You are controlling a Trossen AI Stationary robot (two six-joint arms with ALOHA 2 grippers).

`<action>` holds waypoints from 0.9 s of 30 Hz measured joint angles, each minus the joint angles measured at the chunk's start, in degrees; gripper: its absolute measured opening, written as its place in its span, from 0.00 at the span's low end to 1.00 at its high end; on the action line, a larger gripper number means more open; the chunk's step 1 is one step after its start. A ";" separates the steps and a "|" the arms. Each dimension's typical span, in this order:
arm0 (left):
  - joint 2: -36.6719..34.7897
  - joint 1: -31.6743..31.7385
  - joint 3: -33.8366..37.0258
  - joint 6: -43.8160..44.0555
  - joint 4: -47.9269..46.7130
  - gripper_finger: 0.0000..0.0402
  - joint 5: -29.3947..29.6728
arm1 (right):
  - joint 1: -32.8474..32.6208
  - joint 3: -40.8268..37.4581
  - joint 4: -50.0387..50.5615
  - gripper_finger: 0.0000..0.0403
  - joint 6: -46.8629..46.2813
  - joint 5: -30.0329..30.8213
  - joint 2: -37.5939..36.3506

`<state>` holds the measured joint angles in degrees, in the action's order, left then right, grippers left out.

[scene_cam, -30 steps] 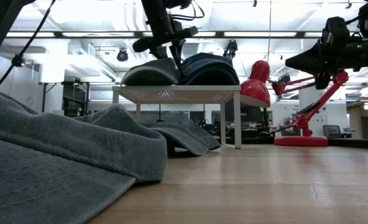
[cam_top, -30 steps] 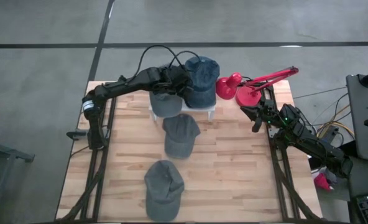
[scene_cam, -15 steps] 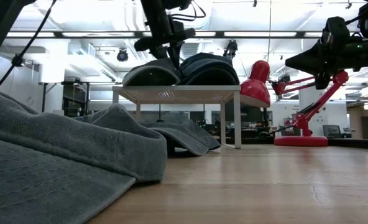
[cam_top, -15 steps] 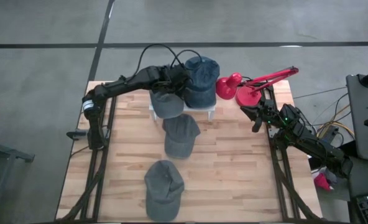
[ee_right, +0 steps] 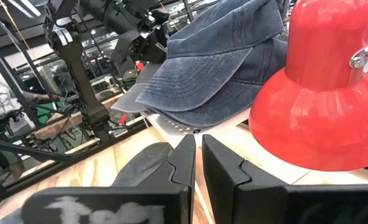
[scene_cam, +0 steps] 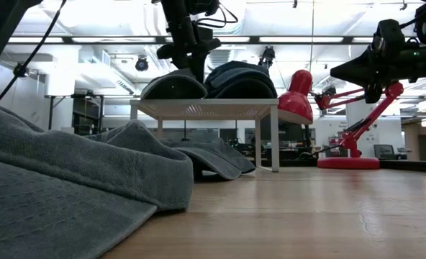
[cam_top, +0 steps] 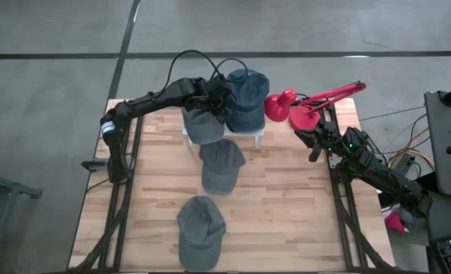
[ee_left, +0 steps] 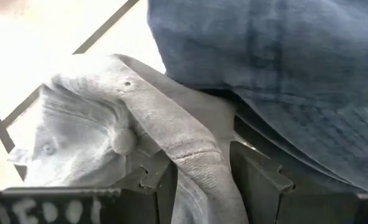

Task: Pick & Place hat
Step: Put the middle left gray cap on the shelf

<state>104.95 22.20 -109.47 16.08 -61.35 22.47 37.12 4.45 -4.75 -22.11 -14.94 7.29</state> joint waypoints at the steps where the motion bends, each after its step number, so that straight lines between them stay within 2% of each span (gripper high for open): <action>1: 0.00 0.12 0.00 0.00 0.18 0.37 0.03 | 0.00 0.00 0.00 0.07 0.00 0.00 0.00; 20: 0.00 0.20 -2.15 -6.12 1.33 0.37 -2.06 | 0.00 -0.02 -0.02 0.07 0.00 0.00 0.00; 27: -0.04 0.30 -1.93 -6.98 1.63 0.47 -2.02 | 0.00 -0.01 -0.02 0.07 -0.02 0.01 0.00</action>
<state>104.90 22.50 -111.40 9.10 -59.72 20.45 37.12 4.44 -4.78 -22.13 -14.93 7.29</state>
